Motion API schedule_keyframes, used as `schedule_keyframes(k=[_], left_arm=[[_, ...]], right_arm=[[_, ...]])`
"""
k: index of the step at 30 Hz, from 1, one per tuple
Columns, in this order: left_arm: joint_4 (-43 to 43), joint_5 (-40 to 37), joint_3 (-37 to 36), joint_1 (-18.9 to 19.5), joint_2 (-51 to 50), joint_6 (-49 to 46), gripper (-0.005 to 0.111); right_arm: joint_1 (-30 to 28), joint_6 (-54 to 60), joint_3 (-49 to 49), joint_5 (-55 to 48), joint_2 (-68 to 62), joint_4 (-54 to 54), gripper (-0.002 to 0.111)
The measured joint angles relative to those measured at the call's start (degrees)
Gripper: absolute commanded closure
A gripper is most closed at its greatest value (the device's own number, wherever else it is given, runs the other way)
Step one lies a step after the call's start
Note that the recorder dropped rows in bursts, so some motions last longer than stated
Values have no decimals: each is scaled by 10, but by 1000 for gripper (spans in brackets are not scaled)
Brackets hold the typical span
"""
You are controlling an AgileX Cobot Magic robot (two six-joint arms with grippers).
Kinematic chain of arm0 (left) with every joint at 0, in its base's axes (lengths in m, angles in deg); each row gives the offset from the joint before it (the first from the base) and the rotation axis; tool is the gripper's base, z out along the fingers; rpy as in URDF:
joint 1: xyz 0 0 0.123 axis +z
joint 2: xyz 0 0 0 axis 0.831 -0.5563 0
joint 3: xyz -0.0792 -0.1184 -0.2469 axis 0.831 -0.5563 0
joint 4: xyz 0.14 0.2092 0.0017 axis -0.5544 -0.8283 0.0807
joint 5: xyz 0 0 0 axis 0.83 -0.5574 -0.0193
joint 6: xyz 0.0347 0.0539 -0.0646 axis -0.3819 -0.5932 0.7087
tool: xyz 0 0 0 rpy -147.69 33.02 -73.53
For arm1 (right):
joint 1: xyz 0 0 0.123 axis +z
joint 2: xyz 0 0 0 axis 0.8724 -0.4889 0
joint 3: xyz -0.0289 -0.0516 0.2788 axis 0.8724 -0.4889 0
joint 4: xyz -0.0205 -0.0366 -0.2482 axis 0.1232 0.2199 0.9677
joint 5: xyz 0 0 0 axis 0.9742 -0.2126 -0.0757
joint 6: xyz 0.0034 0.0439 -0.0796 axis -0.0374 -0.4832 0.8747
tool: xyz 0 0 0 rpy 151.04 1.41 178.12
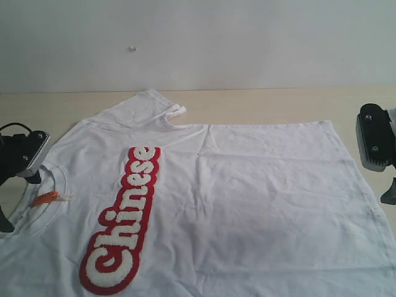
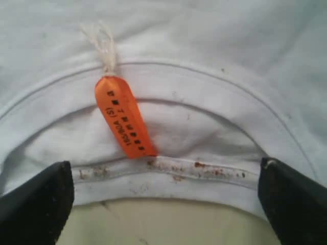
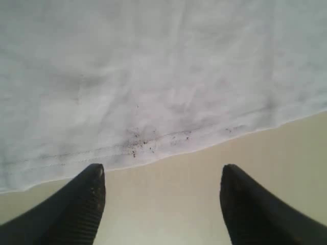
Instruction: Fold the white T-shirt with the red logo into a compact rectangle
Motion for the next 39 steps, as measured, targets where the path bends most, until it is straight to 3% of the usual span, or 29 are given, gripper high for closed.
schedule_keyframes(k=[12, 39], left_arm=[[20, 18, 0, -2, 0, 0, 13], [28, 20, -7, 4, -19, -13, 13]], right_arm=[[0, 6, 0, 35, -56, 67, 45], [0, -11, 1, 171, -166, 67, 45]])
